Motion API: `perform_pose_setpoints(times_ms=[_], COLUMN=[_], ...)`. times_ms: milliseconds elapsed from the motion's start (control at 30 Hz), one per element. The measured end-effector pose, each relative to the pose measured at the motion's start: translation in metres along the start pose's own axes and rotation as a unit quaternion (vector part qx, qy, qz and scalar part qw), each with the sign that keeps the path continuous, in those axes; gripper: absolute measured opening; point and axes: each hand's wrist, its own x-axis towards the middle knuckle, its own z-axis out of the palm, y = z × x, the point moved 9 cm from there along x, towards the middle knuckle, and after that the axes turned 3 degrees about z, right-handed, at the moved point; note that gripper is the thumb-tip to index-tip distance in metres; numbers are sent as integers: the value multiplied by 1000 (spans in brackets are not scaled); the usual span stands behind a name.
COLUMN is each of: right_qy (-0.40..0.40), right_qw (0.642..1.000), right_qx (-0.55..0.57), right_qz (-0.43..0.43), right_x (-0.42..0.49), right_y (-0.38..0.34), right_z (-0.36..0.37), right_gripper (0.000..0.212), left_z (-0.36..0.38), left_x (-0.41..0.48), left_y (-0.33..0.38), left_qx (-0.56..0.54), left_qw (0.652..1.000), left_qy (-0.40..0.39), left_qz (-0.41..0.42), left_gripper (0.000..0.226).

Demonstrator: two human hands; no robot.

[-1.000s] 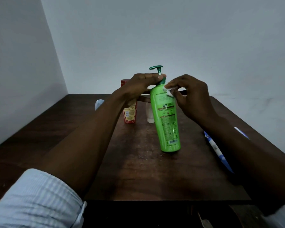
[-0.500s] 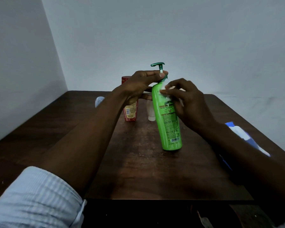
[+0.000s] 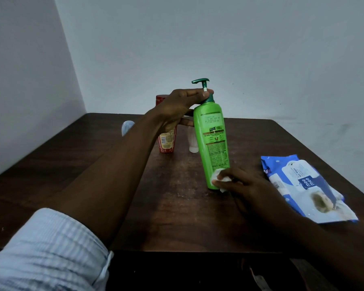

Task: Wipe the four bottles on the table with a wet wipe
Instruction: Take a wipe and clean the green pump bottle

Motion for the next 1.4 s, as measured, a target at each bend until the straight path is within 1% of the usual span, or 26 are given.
perform_pose_setpoints(times_ms=[100,167,400,600,733,833,933,1033,1200,1367,1400], right_qy=[-17,-14,40,116,143,146,140,122,57,6,1], right_qw=[1000,1000,999,993,989,989,989,990,993,994,994], right_qx=[-6,-13,2,5,-6,-26,-43,-70,-96,-101,-99], right_qz=[-8,-6,18,26,24,27,16,4,-36,-48,-52], right_x=[-7,-4,47,101,129,137,134,128,101,57,47], right_y=[-7,-6,8,20,18,18,14,10,0,-2,-3], right_z=[0,0,-19,-54,-69,-69,-62,-56,-40,-18,-16], right_gripper=[37,35,34,27,36,34,33,34,47,52,49], left_z=[1,0,2,4,3,0,-2,0,-3,-6,-6], left_x=[0,1,-1,-1,-2,-1,-2,-2,3,7,7], left_y=[1,0,7,10,10,9,8,6,-3,-6,-6], left_qx=[3,6,17,16,14,21,20,20,9,14,16], left_qw=[1000,1000,1000,1000,1000,1000,999,1000,999,999,999], left_qy=[1,3,3,8,13,21,23,19,32,32,30], left_qz=[1,2,3,7,10,11,11,6,1,-2,-3], left_gripper=[28,29,28,29,23,18,16,24,29,26,26])
